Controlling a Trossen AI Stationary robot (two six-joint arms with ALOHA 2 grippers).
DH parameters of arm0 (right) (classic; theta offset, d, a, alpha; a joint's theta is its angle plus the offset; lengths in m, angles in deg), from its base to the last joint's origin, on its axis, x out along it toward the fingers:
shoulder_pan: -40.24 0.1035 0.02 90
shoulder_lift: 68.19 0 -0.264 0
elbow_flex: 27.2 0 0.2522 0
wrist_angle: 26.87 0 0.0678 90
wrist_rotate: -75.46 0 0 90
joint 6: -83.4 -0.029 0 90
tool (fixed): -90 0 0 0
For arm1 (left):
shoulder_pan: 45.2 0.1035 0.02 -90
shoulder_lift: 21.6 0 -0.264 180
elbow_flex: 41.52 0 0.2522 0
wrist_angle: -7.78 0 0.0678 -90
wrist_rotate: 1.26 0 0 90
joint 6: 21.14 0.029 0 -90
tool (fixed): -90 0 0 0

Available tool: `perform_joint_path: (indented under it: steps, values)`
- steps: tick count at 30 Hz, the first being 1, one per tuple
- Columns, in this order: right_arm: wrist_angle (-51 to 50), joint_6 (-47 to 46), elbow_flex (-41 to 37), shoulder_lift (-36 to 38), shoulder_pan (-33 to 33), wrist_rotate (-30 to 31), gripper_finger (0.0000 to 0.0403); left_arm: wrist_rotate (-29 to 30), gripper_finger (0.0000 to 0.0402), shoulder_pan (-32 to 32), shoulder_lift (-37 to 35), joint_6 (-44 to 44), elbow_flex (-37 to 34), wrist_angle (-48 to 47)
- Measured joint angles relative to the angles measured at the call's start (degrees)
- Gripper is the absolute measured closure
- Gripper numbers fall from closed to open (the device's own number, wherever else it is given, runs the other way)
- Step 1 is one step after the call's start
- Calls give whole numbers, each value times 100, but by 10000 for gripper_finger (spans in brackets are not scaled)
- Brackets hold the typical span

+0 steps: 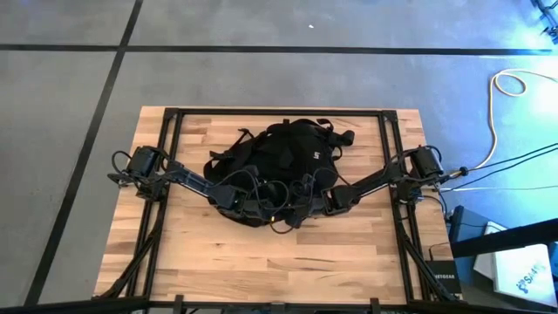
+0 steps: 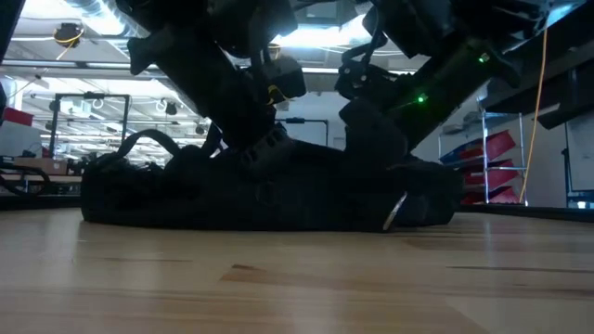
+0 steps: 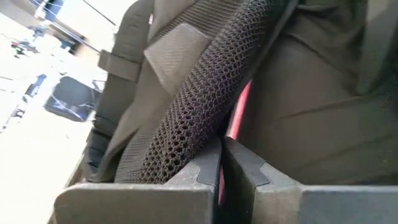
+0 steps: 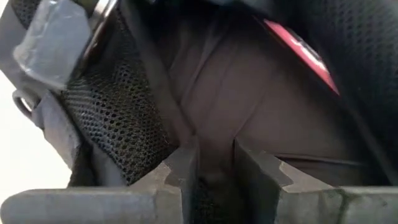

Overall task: Unpack backpack
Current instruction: Remove the pink charger cable from the black backpack

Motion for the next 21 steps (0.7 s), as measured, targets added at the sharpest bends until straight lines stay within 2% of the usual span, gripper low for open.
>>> perform_joint_path:
  steps: [11, 21]
  values:
    - [-42, -384, -2, 2, 4, -539, 318, 134, 400, 378, -7, 158, 9, 244]
    - [-52, -423, -9, 0, 13, -647, 318, -605, 400, 723, -11, 1045, 9, 1052]
